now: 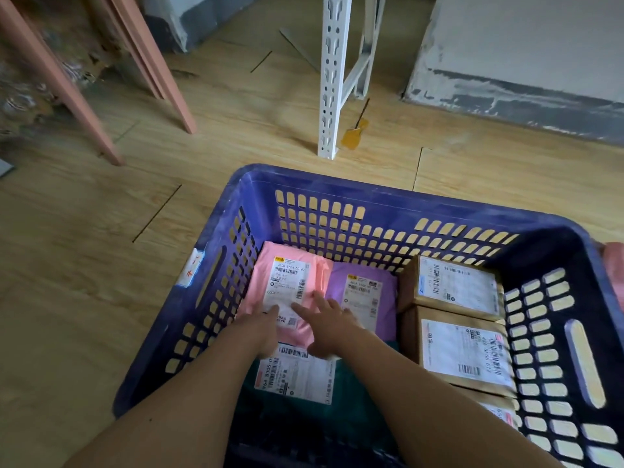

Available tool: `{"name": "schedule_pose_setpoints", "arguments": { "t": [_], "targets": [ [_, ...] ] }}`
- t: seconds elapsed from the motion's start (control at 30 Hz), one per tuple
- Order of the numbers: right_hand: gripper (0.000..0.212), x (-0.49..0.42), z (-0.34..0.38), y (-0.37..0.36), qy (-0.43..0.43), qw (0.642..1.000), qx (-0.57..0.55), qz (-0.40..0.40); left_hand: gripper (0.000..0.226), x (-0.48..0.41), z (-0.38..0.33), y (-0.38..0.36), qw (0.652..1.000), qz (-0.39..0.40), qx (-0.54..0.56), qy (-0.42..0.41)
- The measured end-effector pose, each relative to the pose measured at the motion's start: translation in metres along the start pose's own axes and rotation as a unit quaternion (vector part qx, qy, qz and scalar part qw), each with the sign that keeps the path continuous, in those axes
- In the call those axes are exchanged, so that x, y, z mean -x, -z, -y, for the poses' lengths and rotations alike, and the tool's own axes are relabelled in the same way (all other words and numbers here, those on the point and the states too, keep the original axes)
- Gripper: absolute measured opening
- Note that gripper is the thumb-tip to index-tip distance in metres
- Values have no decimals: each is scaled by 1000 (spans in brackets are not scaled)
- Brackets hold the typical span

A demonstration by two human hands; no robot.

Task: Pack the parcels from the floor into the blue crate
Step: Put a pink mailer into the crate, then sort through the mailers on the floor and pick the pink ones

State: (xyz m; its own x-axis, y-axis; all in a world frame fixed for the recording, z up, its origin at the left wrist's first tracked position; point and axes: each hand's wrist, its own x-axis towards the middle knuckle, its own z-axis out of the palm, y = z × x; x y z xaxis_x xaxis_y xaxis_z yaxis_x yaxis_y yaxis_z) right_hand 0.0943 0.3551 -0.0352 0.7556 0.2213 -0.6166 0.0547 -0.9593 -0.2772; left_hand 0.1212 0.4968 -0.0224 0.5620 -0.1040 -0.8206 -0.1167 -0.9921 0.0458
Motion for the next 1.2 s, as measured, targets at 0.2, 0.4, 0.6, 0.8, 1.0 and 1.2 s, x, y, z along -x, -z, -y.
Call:
{"name": "schedule_pose_setpoints", "arguments": {
  "t": [0.2,0.4,0.6,0.8,1.0,1.2],
  "targets": [
    [66,23,-9,19,-23,992,-105,-64,35,12,-9,10,983,-177,12,-40],
    [50,69,-27,50,-73,977,-151,-133,41,33,-42,32,962,-250,41,-102],
    [45,115,-43,73,-118,935,-241,-231,39,69,-87,49,940,-281,33,-191],
    [37,183,-54,86,-125,910,-241,-315,40,114,-135,61,914,-326,44,-237],
    [34,250,-83,91,-157,892,-228,-357,28,167,-192,76,878,-353,80,-314],
    [34,313,-123,96,-199,869,-224,-394,26,210,-262,55,841,-356,78,-399]
  ]
}}
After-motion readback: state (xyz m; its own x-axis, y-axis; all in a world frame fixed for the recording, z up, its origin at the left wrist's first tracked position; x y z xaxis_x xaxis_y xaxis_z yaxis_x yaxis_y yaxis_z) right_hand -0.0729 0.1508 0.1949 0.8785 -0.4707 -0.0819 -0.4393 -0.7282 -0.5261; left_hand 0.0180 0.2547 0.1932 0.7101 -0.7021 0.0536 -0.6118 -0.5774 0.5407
